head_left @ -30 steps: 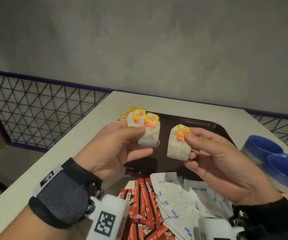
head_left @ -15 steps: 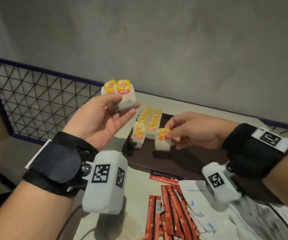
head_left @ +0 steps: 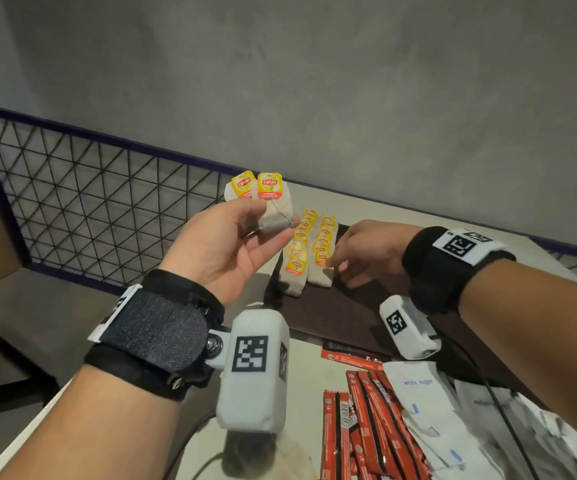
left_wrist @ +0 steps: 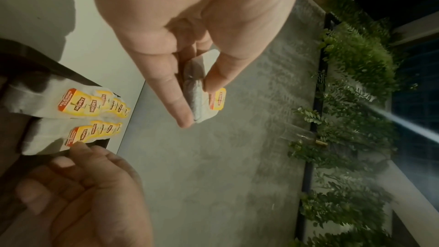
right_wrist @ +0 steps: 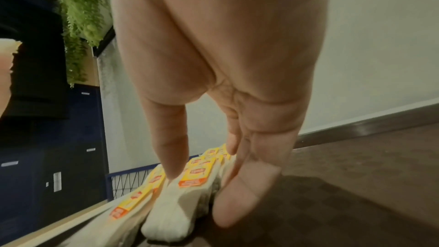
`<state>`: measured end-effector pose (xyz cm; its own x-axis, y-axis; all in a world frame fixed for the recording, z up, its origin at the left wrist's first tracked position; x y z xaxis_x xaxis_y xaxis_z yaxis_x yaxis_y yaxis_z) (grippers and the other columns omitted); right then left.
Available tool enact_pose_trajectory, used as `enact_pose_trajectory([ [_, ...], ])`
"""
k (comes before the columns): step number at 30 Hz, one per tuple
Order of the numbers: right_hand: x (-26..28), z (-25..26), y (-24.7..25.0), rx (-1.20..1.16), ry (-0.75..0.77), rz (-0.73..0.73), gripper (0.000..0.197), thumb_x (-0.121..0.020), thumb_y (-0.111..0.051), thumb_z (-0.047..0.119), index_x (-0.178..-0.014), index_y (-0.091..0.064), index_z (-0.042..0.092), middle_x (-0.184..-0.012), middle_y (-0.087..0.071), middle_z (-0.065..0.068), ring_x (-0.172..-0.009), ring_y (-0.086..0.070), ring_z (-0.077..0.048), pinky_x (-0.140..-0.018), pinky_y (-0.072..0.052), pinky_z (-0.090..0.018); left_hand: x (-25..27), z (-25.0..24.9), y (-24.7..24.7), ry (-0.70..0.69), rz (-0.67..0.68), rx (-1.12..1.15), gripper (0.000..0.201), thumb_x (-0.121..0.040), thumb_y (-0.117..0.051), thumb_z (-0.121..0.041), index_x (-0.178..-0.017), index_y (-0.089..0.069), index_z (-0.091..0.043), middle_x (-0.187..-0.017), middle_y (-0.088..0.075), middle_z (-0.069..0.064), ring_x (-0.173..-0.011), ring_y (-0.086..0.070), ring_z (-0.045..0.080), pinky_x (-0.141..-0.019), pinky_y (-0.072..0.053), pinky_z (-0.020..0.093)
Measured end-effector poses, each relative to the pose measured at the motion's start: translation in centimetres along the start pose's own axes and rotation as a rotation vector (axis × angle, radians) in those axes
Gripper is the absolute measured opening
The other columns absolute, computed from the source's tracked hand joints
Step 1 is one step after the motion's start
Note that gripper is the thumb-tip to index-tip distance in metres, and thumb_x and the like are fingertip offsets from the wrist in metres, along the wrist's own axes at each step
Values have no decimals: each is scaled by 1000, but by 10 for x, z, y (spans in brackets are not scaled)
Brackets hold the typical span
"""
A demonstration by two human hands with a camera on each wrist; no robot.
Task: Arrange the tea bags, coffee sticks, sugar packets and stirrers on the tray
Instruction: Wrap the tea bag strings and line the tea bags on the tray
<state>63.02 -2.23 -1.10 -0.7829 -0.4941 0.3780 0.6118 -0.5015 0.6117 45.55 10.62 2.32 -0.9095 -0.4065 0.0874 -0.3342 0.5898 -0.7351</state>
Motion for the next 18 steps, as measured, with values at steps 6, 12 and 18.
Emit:
enact_pose_trajectory([
  [6,0,-2,-15,74,-21,60,36,-79,-81,-4,-114,-70,-1,-114,-73,-20,-97,-75,-31,-80,-64,-36,1,3,-4,-3,15,-37,8,-100,-55,-4,-105,-58,2,-77,-75,15,-90,-77,33,-59,-63,29],
  [12,-5,7,-24,97,1,52,32,-79,-77,-13,-105,-65,1,-107,-72,-21,-92,-74,-33,-75,-63,-35,-2,10,-4,9,26,-90,13,-99,-57,-5,-110,-57,2,-91,-76,20,-91,-77,34,-59,-62,30],
  [18,2,16,-14,268,33,94,43,-79,-86,11,-117,-66,5,-111,-73,-19,-92,-75,-31,-85,-63,-43,0,17,-5,40,32,-139,21,-98,-60,-8,-118,-62,-2,-96,-77,16,-94,-77,33,-63,-64,33],
])
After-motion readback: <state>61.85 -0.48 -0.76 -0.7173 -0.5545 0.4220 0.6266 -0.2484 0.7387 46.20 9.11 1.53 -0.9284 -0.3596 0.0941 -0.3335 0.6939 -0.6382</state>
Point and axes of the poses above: each hand's wrist, its own x-axis away from the middle knuckle, its own y-axis out of the back of the hand, z = x × y, the point moved 10 cm from there along -x, towards the middle knuckle
